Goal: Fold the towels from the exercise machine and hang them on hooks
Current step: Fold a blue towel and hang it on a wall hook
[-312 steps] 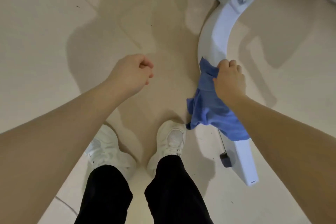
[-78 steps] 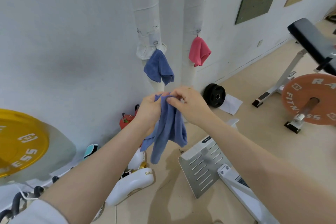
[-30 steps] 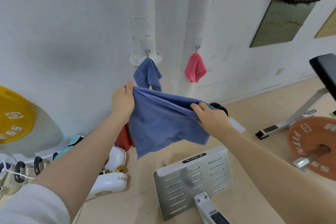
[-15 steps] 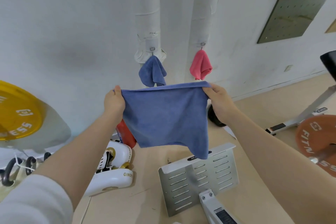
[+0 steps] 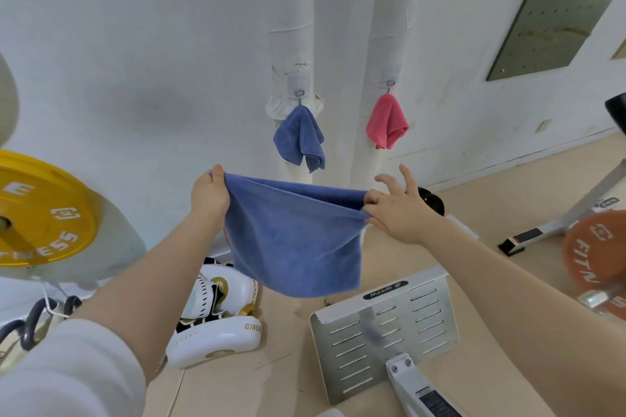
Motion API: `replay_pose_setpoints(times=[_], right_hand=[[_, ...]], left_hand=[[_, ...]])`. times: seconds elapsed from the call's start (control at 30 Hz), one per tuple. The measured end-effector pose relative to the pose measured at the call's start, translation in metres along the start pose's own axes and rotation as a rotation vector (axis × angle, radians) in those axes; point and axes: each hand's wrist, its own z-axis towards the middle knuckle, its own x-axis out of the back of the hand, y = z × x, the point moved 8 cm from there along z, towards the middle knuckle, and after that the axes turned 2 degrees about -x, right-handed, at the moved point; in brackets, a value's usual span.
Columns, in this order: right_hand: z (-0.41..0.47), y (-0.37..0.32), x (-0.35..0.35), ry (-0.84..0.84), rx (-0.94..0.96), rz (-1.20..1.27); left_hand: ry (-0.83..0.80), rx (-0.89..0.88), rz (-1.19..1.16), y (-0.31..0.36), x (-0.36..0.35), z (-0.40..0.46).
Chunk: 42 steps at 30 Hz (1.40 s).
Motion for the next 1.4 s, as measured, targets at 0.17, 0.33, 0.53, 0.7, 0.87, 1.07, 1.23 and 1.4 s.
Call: replay_pose_setpoints(times=[0.17, 0.33, 0.53, 0.7, 0.87, 1.07, 1.23, 1.4], right_hand=[[0.009, -0.02, 0.01, 0.079, 0.026, 0.339], [0.011, -0.045, 0.021, -0.044, 0.133, 1.353], [0.004, -0.05, 0.039, -0.098, 0.121, 1.991], [-0.003, -0.042, 0.025, -0.236, 0.072, 1.605], [0.002, -0.015, 0.006, -0.167, -0.016, 0.746], [0.009, 0.017, 0.028, 0.262, -0.268, 1.01], [0.01, 0.033, 0.032, 0.389, -0.412, 1.422], [0.011, 0.033, 0.008, 0.258, -0.568, 1.695]], left_hand=[[0.104, 0.018, -0.009, -0.01, 0.026, 0.003], [0.132, 0.14, -0.09, -0.023, 0.038, 0.001], [0.102, 0.169, -0.186, -0.031, 0.03, -0.008], [0.081, 0.153, -0.222, -0.033, 0.026, -0.014], [0.023, 0.088, -0.18, -0.03, 0.019, -0.026], [0.014, 0.157, -0.03, -0.054, 0.024, -0.028], [-0.007, 0.224, -0.087, -0.059, 0.021, -0.028], [-0.012, 0.315, -0.043, -0.066, 0.015, -0.03]])
